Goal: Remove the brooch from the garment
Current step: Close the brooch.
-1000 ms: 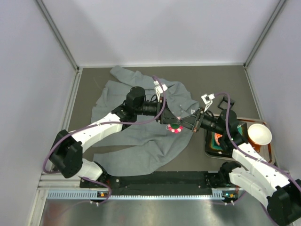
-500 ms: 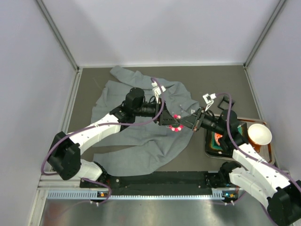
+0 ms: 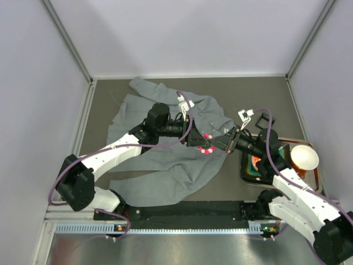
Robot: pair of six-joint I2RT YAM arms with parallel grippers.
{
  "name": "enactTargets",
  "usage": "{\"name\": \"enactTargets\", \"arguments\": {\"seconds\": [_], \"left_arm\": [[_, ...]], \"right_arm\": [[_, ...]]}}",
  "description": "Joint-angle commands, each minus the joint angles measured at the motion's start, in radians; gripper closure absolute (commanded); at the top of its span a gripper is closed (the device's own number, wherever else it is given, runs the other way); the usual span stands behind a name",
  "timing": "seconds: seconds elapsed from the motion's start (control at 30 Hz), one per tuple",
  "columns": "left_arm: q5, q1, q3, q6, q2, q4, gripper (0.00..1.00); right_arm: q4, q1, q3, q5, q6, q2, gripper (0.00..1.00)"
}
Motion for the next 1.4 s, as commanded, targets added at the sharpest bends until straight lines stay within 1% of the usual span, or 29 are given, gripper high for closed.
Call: {"name": "enactTargets", "arguments": {"seconds": [0.0,0.03,0.07,0.2,0.33,0.6,0.7,0.83,0.93,1.03,1.37], "left_arm": [[-0.015,-0.008,0.009,0.005,-0.020,0.033,0.40],[-0.015,-0.008,0.009,0.005,-0.023,0.033,0.41],[-0.016,-0.008,0.008,0.005,-0.023,0.033,0.45],[-0.023,-0.008,0.006,0.014,-0.029,0.027,0.55],[-0.020,-0.008,-0.004,0.003,-0.040,0.047,0.60],[-0.030,-0.005,-0.021,0.002,-0.066,0.059,0.61],[-0.026,-0.005,-0.024,-0.009,-0.066,0.071,0.64],[-0.020,-0.003,-0.034,-0.021,-0.068,0.091,0.65],[-0.020,0.000,-0.035,-0.032,-0.064,0.102,0.69],[-0.015,0.003,-0.044,-0.048,-0.068,0.130,0.70],[-0.006,0.003,-0.043,-0.066,-0.063,0.147,0.74]], "right_arm": [[0.030,0.008,0.058,0.011,0.009,-0.011,1.00],[0.028,0.009,0.060,0.011,0.009,-0.010,1.00],[0.026,0.009,0.060,0.011,0.006,-0.010,1.00],[0.023,0.009,0.058,0.011,0.003,-0.011,1.00],[0.023,0.009,0.054,0.012,0.005,-0.011,1.00],[0.034,0.009,0.043,0.014,0.009,-0.014,1.00],[0.043,0.009,0.041,0.011,0.012,-0.014,1.00],[0.043,0.009,0.038,0.007,0.011,-0.016,1.00],[0.045,0.009,0.038,0.004,0.011,-0.014,1.00],[0.048,0.009,0.038,0.003,0.009,-0.013,1.00],[0.051,0.009,0.043,-0.008,0.009,-0.013,1.00]]}}
